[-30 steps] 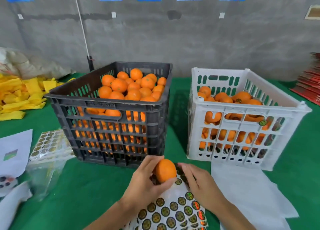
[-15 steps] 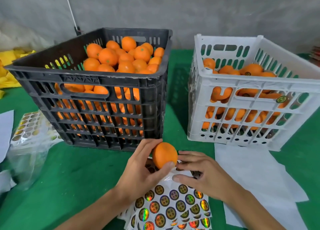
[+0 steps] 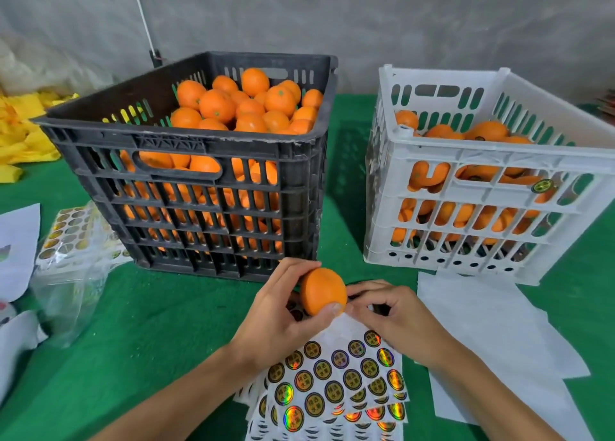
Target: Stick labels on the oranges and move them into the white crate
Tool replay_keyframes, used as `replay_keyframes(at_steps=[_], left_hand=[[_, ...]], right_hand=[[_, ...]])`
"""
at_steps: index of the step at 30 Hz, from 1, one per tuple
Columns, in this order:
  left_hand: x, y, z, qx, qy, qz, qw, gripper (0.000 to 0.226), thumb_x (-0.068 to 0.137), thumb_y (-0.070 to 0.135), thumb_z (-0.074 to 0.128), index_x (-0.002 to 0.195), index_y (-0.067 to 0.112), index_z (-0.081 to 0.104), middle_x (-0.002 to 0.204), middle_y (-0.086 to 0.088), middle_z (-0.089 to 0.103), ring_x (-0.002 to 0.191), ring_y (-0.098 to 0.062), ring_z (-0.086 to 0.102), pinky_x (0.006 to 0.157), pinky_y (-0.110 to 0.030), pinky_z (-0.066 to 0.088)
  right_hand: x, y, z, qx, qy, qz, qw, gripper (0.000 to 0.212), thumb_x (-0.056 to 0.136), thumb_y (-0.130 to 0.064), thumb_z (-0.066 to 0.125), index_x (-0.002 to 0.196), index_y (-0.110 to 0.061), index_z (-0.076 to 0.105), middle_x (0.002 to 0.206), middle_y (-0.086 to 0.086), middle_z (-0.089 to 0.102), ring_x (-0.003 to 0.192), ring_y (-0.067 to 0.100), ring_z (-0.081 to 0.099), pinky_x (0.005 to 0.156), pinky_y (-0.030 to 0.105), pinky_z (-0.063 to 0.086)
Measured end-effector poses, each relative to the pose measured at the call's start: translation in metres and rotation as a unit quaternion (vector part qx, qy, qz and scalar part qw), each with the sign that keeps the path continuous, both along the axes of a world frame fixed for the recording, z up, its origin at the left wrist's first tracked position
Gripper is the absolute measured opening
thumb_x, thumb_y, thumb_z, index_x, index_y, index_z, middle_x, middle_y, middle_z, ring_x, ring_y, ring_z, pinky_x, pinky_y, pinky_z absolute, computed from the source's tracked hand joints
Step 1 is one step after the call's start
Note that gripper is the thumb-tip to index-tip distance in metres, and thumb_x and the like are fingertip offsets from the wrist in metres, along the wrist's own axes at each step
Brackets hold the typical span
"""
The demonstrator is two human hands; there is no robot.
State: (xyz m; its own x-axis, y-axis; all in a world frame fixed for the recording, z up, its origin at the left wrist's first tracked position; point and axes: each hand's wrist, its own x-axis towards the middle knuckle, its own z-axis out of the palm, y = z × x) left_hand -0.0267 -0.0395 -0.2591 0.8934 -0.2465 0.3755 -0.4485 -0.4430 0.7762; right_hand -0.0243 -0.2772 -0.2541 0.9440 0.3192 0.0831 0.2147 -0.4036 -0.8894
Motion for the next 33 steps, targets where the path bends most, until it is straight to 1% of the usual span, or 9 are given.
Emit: replay_keyframes(at_steps=[3, 6, 10, 14, 17, 20, 24, 30, 33], left_hand=[[0.0, -0.001, -0.001, 0.012, -0.002, -0.013, 1.0, 0.06, 0.086, 0.071, 0.072, 0.137, 0.049, 0.049, 0.136, 0.027, 0.047, 0.124, -0.001, 0.055, 0.091, -0.013, 0.052], [0.001, 0.0, -0.003, 0.026, 0.004, -0.017, 1.0, 0.062, 0.085, 0.072, 0.072, 0.138, 0.049, 0.048, 0.139, 0.027, 0.046, 0.124, -0.001, 0.055, 0.092, -0.021, 0.055], [0.002, -0.002, -0.002, 0.023, 0.0, -0.022, 0.999, 0.061, 0.086, 0.069, 0.073, 0.138, 0.047, 0.05, 0.138, 0.025, 0.047, 0.126, -0.004, 0.055, 0.094, -0.02, 0.054], [0.003, -0.002, -0.001, -0.008, 0.018, -0.009, 1.0, 0.06, 0.086, 0.068, 0.074, 0.137, 0.044, 0.054, 0.135, 0.024, 0.051, 0.125, -0.005, 0.057, 0.093, -0.021, 0.055], [0.001, -0.003, 0.002, -0.074, 0.038, -0.016, 0.996, 0.058, 0.087, 0.062, 0.076, 0.138, 0.04, 0.058, 0.132, 0.02, 0.056, 0.124, -0.009, 0.06, 0.089, -0.028, 0.06], [-0.001, -0.005, 0.016, -0.142, 0.021, -0.026, 0.989, 0.056, 0.089, 0.047, 0.081, 0.14, 0.035, 0.06, 0.135, 0.011, 0.06, 0.125, -0.018, 0.062, 0.089, -0.031, 0.062], [-0.008, -0.021, 0.051, -0.213, -0.019, -0.055, 0.975, 0.056, 0.091, 0.04, 0.079, 0.142, 0.044, 0.057, 0.141, 0.009, 0.061, 0.128, -0.021, 0.063, 0.094, -0.025, 0.058], [0.008, -0.066, 0.134, -0.221, -0.064, -0.088, 0.969, 0.063, 0.097, 0.033, 0.072, 0.153, 0.042, 0.045, 0.152, 0.021, 0.047, 0.137, -0.008, 0.055, 0.104, -0.027, 0.054], [0.03, -0.089, 0.182, -0.198, -0.093, -0.106, 0.97, 0.064, 0.102, 0.022, 0.067, 0.159, 0.029, 0.039, 0.159, 0.017, 0.039, 0.141, -0.003, 0.049, 0.113, -0.033, 0.049]], right_hand=[[-0.003, 0.006, 0.004, 0.091, 0.029, -0.084, 0.992, 0.019, 0.096, -0.016, 0.07, 0.087, -0.027, 0.083, 0.107, -0.012, 0.077, 0.103, 0.012, 0.07, 0.097, 0.042, 0.056], [-0.008, 0.015, 0.012, 0.155, -0.047, -0.199, 0.966, 0.01, 0.093, -0.022, 0.074, 0.088, -0.028, 0.081, 0.101, -0.008, 0.076, 0.096, 0.016, 0.07, 0.087, 0.026, 0.056], [-0.016, 0.033, 0.018, 0.128, -0.116, -0.159, 0.972, 0.003, 0.088, -0.029, 0.078, 0.087, -0.031, 0.08, 0.096, -0.005, 0.07, 0.089, 0.017, 0.063, 0.079, 0.015, 0.049], [-0.021, 0.033, 0.017, 0.13, -0.103, -0.12, 0.979, 0.012, 0.092, -0.032, 0.072, 0.101, -0.032, 0.081, 0.11, -0.01, 0.072, 0.112, 0.014, 0.064, 0.095, 0.02, 0.049], [-0.023, 0.027, 0.016, -0.016, -0.193, -0.068, 0.979, 0.028, 0.103, -0.03, 0.059, 0.129, -0.028, 0.07, 0.134, -0.018, 0.061, 0.131, 0.012, 0.054, 0.108, 0.025, 0.043], [-0.023, 0.027, 0.017, -0.206, -0.363, -0.042, 0.908, 0.06, 0.094, -0.033, 0.061, 0.15, -0.016, 0.049, 0.157, -0.011, 0.043, 0.144, 0.01, 0.041, 0.117, 0.032, 0.038], [-0.02, 0.038, 0.041, -0.238, -0.492, -0.137, 0.826, 0.067, 0.097, -0.039, 0.067, 0.151, -0.005, 0.044, 0.16, 0.006, 0.041, 0.147, 0.019, 0.039, 0.12, 0.037, 0.034], [-0.007, 0.027, 0.116, -0.214, -0.556, -0.26, 0.76, 0.059, 0.103, -0.033, 0.048, 0.154, -0.006, 0.038, 0.162, 0.009, 0.037, 0.15, 0.023, 0.034, 0.121, 0.044, 0.031], [0.004, 0.014, 0.161, -0.24, -0.531, -0.346, 0.735, 0.062, 0.102, -0.03, 0.053, 0.156, -0.005, 0.036, 0.165, 0.009, 0.031, 0.151, 0.028, 0.032, 0.121, 0.046, 0.031]])
